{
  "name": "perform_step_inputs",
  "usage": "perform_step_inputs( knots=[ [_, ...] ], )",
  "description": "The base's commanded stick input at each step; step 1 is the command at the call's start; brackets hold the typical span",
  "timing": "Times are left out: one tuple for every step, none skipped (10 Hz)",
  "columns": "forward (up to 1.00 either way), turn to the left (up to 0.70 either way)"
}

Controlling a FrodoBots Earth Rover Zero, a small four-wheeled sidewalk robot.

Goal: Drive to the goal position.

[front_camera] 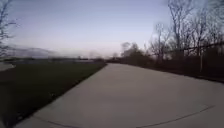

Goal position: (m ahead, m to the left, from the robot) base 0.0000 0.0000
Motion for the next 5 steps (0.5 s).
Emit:
perform_step_inputs(
  knots=[
    [0.03,0.0],
    [0.03,0.0],
    [0.05,0.0],
    [0.05,0.0],
    [0.05,0.0]
  ],
)
